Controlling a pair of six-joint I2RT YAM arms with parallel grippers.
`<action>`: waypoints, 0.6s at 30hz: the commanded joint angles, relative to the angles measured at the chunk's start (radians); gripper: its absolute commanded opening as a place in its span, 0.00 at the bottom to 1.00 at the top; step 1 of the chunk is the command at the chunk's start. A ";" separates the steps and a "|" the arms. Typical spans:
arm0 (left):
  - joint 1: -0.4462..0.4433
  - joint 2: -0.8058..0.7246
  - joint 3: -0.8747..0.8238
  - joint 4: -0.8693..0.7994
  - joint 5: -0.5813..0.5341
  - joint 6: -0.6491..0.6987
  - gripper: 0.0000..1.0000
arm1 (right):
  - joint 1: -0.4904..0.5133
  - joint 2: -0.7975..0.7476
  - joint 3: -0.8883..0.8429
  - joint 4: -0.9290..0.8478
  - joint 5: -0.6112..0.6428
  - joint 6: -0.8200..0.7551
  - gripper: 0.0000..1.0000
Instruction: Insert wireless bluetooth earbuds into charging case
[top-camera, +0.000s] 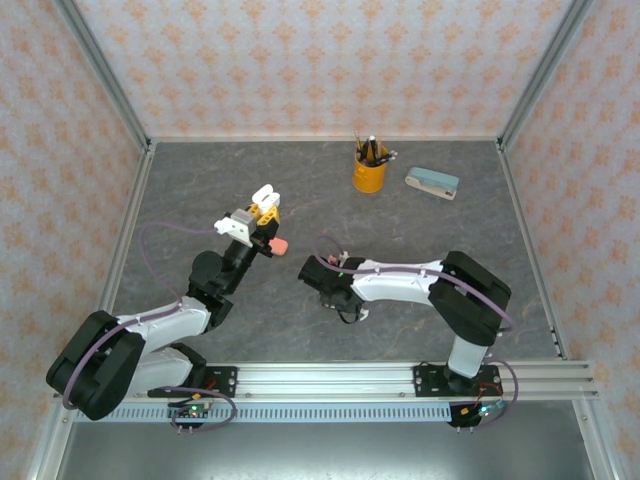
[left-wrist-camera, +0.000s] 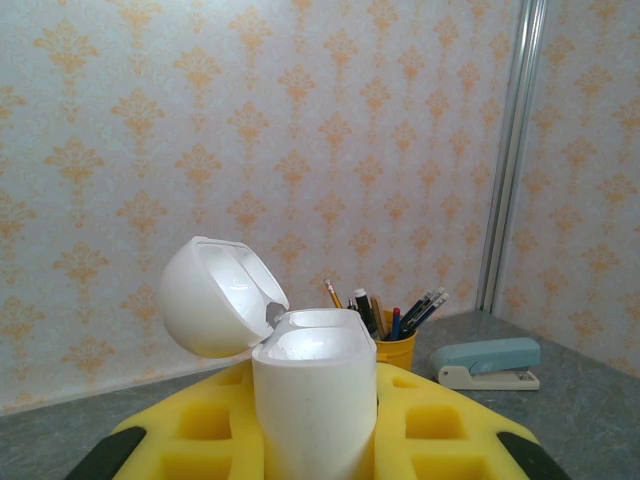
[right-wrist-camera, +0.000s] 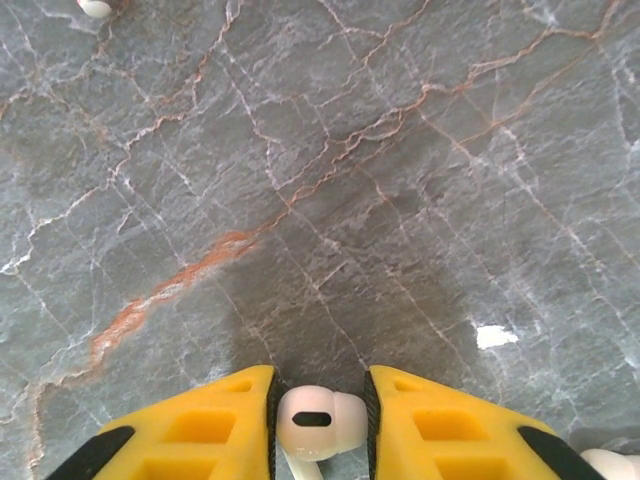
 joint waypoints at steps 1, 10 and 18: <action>0.009 -0.013 -0.008 0.004 0.012 -0.011 0.00 | -0.006 -0.028 -0.044 0.023 0.032 0.018 0.27; 0.009 -0.041 -0.024 -0.023 0.041 -0.006 0.00 | -0.018 -0.153 -0.091 0.094 0.119 -0.015 0.26; 0.010 -0.089 -0.031 -0.070 0.091 0.009 0.00 | -0.047 -0.304 -0.081 0.132 0.209 -0.138 0.26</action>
